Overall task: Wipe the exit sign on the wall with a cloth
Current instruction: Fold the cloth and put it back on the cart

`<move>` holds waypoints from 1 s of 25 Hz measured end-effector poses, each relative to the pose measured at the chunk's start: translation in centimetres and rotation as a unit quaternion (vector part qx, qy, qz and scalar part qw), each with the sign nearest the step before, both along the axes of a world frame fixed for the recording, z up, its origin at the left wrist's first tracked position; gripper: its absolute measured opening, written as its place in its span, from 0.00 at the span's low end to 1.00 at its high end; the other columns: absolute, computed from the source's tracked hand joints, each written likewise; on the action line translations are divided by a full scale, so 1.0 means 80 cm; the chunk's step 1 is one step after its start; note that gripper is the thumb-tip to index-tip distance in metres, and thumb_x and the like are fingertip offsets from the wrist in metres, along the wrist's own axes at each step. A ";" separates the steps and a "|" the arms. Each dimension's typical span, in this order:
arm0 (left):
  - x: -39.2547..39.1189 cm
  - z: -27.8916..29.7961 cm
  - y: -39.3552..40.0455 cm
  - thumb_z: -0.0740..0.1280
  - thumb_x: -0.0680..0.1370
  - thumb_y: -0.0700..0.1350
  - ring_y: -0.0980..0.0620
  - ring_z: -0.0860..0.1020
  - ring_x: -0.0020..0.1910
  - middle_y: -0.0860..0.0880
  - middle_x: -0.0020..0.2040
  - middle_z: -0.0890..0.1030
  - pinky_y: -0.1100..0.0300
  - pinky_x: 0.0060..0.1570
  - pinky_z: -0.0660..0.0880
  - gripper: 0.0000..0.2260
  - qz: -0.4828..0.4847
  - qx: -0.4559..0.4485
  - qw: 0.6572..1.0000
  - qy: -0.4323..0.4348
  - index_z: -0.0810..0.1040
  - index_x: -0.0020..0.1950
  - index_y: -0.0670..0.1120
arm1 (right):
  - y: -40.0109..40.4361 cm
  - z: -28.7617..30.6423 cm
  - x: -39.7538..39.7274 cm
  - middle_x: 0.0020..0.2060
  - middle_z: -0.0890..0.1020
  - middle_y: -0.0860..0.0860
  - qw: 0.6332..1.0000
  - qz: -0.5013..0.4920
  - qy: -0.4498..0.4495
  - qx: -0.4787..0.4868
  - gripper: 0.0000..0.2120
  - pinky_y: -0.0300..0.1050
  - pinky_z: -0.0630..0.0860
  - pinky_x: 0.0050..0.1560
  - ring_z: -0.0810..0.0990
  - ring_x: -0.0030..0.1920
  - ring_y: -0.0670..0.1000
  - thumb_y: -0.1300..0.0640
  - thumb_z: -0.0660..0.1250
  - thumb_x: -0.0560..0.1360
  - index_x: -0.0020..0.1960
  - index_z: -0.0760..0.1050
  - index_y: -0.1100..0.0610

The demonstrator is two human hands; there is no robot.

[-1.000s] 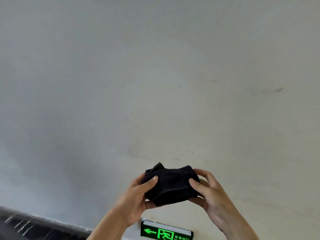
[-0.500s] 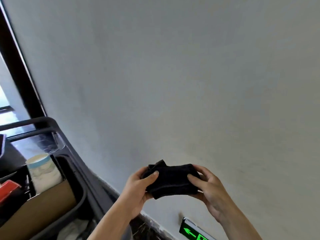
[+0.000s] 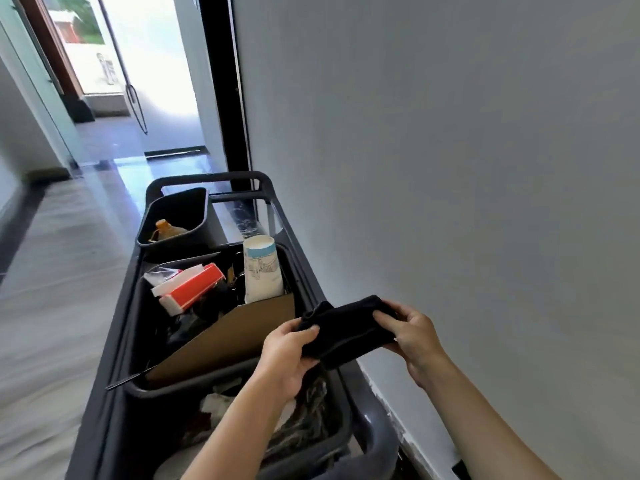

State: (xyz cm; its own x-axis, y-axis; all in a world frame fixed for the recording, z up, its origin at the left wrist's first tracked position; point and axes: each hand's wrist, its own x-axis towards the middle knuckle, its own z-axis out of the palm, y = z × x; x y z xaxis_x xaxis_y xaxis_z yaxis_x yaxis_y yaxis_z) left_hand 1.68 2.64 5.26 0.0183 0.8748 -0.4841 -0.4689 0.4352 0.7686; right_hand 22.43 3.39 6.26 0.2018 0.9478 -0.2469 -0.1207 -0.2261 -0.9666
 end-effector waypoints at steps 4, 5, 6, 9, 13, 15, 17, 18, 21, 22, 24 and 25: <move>-0.004 -0.054 0.006 0.65 0.78 0.29 0.43 0.85 0.42 0.39 0.48 0.84 0.55 0.33 0.80 0.15 0.053 -0.084 0.995 -0.020 0.74 0.64 0.37 | 0.036 -0.049 -0.025 0.46 0.85 0.54 0.998 0.013 -0.033 -0.043 0.09 0.39 0.81 0.37 0.84 0.44 0.51 0.66 0.70 0.75 0.53 0.80 0.56; -0.002 -0.066 0.008 0.65 0.78 0.29 0.44 0.85 0.41 0.41 0.45 0.85 0.55 0.32 0.80 0.15 0.066 -0.101 0.992 -0.029 0.75 0.64 0.38 | 0.041 -0.061 -0.029 0.45 0.85 0.54 0.998 0.011 -0.044 -0.052 0.09 0.39 0.80 0.38 0.84 0.44 0.51 0.66 0.70 0.75 0.53 0.80 0.57; 0.002 -0.075 0.010 0.65 0.78 0.30 0.45 0.85 0.38 0.42 0.42 0.86 0.56 0.31 0.79 0.14 0.078 -0.117 0.989 -0.036 0.76 0.63 0.38 | 0.044 -0.073 -0.030 0.44 0.85 0.54 0.997 0.007 -0.055 -0.057 0.09 0.39 0.79 0.39 0.83 0.43 0.51 0.67 0.70 0.75 0.53 0.80 0.57; 0.005 -0.099 0.023 0.69 0.78 0.35 0.45 0.83 0.42 0.44 0.43 0.86 0.56 0.35 0.77 0.10 0.106 -0.162 0.981 -0.006 0.80 0.58 0.41 | 0.056 -0.103 -0.033 0.43 0.84 0.53 0.994 -0.006 -0.084 -0.075 0.08 0.40 0.77 0.40 0.82 0.42 0.50 0.67 0.70 0.75 0.50 0.81 0.57; -0.001 -0.118 0.031 0.74 0.75 0.43 0.45 0.82 0.48 0.46 0.49 0.85 0.54 0.40 0.77 0.10 0.089 -0.183 0.976 0.082 0.82 0.56 0.46 | 0.061 -0.129 -0.031 0.42 0.85 0.52 0.991 0.003 -0.096 -0.092 0.06 0.44 0.78 0.44 0.84 0.43 0.51 0.64 0.71 0.75 0.48 0.81 0.54; -0.003 -0.122 0.031 0.74 0.75 0.44 0.45 0.83 0.49 0.47 0.48 0.86 0.51 0.50 0.78 0.08 0.072 -0.178 0.976 0.100 0.83 0.54 0.46 | 0.062 -0.137 -0.031 0.41 0.86 0.51 0.991 -0.002 -0.093 -0.095 0.05 0.45 0.79 0.43 0.84 0.41 0.50 0.63 0.71 0.75 0.48 0.81 0.55; -0.002 -0.119 0.028 0.73 0.76 0.43 0.46 0.82 0.49 0.47 0.48 0.85 0.49 0.56 0.77 0.05 0.068 -0.169 0.977 0.112 0.82 0.50 0.47 | 0.062 -0.141 -0.031 0.40 0.85 0.52 0.992 -0.008 -0.081 -0.100 0.04 0.46 0.80 0.44 0.83 0.41 0.50 0.63 0.71 0.76 0.49 0.81 0.55; -0.002 -0.114 0.025 0.73 0.76 0.43 0.46 0.82 0.49 0.47 0.48 0.85 0.49 0.56 0.77 0.03 0.065 -0.164 0.977 0.120 0.81 0.48 0.48 | 0.061 -0.142 -0.031 0.40 0.85 0.52 0.992 -0.007 -0.078 -0.102 0.04 0.48 0.80 0.45 0.83 0.41 0.50 0.62 0.71 0.76 0.49 0.81 0.55; -0.007 -0.097 0.013 0.72 0.77 0.42 0.49 0.84 0.42 0.46 0.44 0.86 0.50 0.51 0.79 0.04 0.065 -0.127 0.982 0.121 0.82 0.50 0.44 | 0.053 -0.137 -0.031 0.43 0.85 0.52 0.992 0.004 -0.088 -0.095 0.05 0.50 0.80 0.48 0.83 0.44 0.51 0.60 0.70 0.76 0.51 0.81 0.54; -0.013 -0.091 0.008 0.72 0.77 0.41 0.51 0.83 0.38 0.47 0.42 0.86 0.50 0.47 0.80 0.05 0.074 -0.108 0.983 0.131 0.82 0.51 0.43 | 0.049 -0.136 -0.030 0.46 0.84 0.51 0.992 0.006 -0.095 -0.089 0.06 0.49 0.80 0.50 0.83 0.46 0.51 0.59 0.70 0.76 0.53 0.80 0.54; -0.025 -0.078 0.001 0.73 0.76 0.43 0.52 0.79 0.38 0.47 0.44 0.84 0.50 0.45 0.78 0.07 0.089 -0.062 0.976 0.188 0.82 0.52 0.43 | 0.038 -0.126 -0.028 0.49 0.83 0.50 0.990 -0.003 -0.122 -0.078 0.08 0.49 0.79 0.53 0.82 0.50 0.49 0.56 0.69 0.77 0.56 0.79 0.54; -0.029 -0.068 -0.003 0.73 0.76 0.45 0.52 0.79 0.42 0.48 0.46 0.84 0.52 0.47 0.76 0.07 0.088 -0.031 0.971 0.218 0.82 0.52 0.45 | 0.032 -0.117 -0.026 0.50 0.82 0.49 0.987 -0.015 -0.142 -0.076 0.10 0.48 0.78 0.54 0.81 0.50 0.46 0.55 0.68 0.78 0.58 0.78 0.53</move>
